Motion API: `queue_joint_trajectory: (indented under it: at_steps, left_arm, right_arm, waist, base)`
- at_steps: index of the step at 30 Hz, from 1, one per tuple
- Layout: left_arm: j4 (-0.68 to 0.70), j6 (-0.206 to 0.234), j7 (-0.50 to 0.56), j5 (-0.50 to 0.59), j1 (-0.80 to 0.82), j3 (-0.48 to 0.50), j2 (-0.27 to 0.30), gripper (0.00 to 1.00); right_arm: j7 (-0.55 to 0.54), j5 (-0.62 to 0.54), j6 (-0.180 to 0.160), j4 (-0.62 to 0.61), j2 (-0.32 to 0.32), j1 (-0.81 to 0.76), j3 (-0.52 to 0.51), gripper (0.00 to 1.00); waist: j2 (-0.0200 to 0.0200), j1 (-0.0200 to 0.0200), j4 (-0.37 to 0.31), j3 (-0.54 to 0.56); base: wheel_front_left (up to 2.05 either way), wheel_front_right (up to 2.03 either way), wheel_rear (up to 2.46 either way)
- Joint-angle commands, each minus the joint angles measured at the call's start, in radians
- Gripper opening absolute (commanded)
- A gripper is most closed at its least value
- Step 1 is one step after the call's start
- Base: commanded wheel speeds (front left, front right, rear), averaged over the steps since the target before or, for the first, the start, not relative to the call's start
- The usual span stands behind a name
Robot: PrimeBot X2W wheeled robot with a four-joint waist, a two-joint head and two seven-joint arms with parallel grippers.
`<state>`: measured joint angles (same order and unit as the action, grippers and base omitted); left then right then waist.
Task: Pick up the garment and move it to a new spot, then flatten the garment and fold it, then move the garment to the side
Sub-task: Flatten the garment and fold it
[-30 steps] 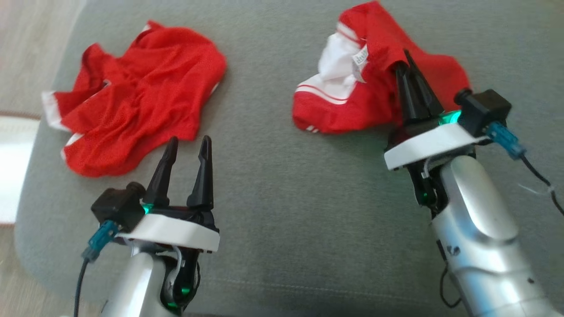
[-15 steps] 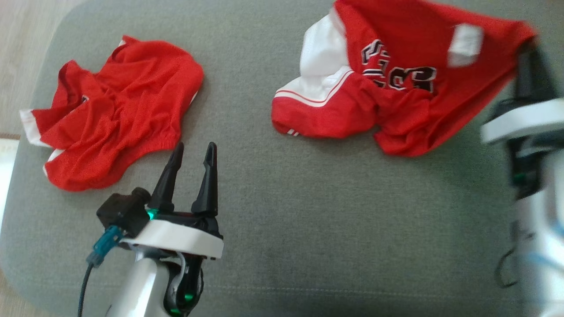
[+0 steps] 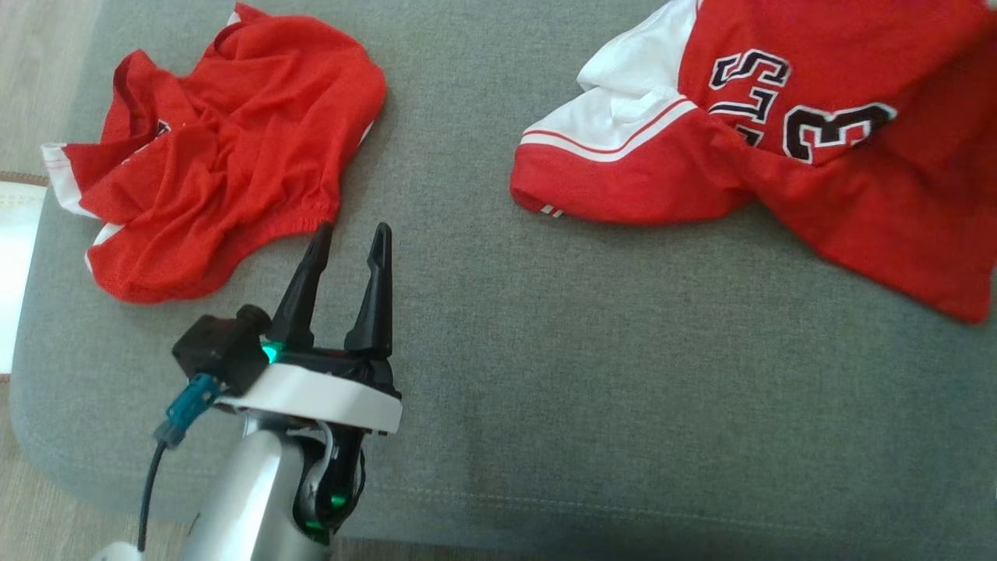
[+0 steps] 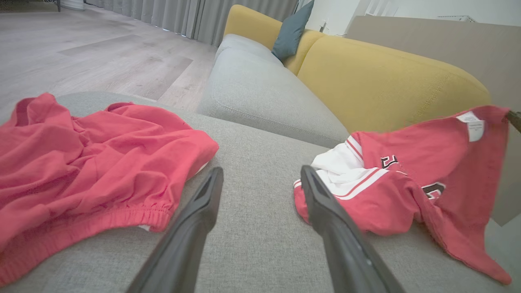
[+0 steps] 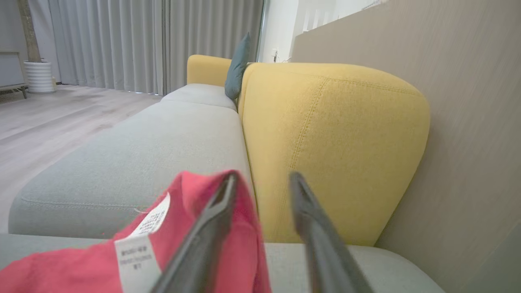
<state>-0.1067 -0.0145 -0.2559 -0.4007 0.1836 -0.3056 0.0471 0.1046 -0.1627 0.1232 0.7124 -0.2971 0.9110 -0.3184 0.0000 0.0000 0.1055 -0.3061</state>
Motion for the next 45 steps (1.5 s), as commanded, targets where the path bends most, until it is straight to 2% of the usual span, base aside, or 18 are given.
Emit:
queue_joint_trajectory:
  at_steps: [1, 6, 12, 16, 23, 29, 34, 39, 45]
  left_arm:
    - [0.027, 0.0, -0.006, -0.01, 0.035, 0.033, 0.003, 1.0]
    - [0.023, 0.003, -0.006, -0.008, 0.038, 0.046, 0.003, 1.0]
    - [0.024, 0.004, -0.006, -0.005, 0.027, 0.063, 0.003, 1.0]
    - [0.027, 0.005, -0.006, -0.004, 0.013, 0.073, 0.003, 1.0]
    - [0.034, 0.012, -0.006, -0.007, -0.017, 0.076, 0.003, 1.0]
    - [0.04, 0.013, -0.006, -0.006, -0.041, 0.078, 0.003, 1.0]
    - [0.044, 0.011, -0.006, -0.002, -0.052, 0.077, 0.003, 1.0]
    - [0.044, 0.009, -0.006, 0.001, -0.056, 0.068, 0.003, 1.0]
    - [0.044, 0.01, -0.006, -0.007, -0.038, 0.049, 0.003, 1.0]
  right_arm:
    - [0.027, -0.016, 0.008, -0.011, 0.007, 0.039, 0.006, 1.0]
    - [0.104, -0.029, 0.008, 0.057, 0.05, 0.072, 0.011, 1.0]
    - [0.144, 0.003, 0.008, 0.038, 0.111, 0.022, 0.055, 1.0]
    - [0.154, 0.072, 0.008, -0.038, 0.167, -0.067, 0.115, 1.0]
    - [0.156, 0.229, 0.008, -0.261, 0.233, -0.315, 0.216, 1.0]
    - [0.154, 0.351, 0.008, -0.439, 0.246, -0.574, 0.308, 1.0]
    - [0.155, 0.424, 0.008, -0.527, 0.247, -0.732, 0.379, 1.0]
    - [0.156, 0.449, 0.008, -0.558, 0.247, -0.783, 0.402, 1.0]
    - [0.124, 0.423, 0.008, -0.565, 0.247, -0.741, 0.407, 1.0]
  waist:
    - [0.0, 0.0, -0.001, 0.0]
    - [0.0, 0.0, -0.017, 0.013]
    - [0.0, 0.0, -0.047, 0.048]
    - [0.0, 0.0, -0.075, 0.085]
    - [0.0, 0.0, -0.106, 0.149]
    - [0.0, 0.0, -0.11, 0.186]
    - [0.0, 0.0, -0.11, 0.191]
    - [0.0, 0.0, -0.107, 0.187]
    - [0.0, 0.0, -0.058, 0.164]
  base:
    - [0.0, 0.0, 0.0]
    - [0.0, 0.0, 0.0]
    - [0.0, 0.0, 0.0]
    - [0.0, 0.0, 0.0]
    - [0.0, 0.0, 0.0]
    - [0.0, 0.0, 0.0]
    - [0.0, 0.0, 0.0]
    - [0.0, 0.0, 0.0]
    - [0.0, 0.0, 0.0]
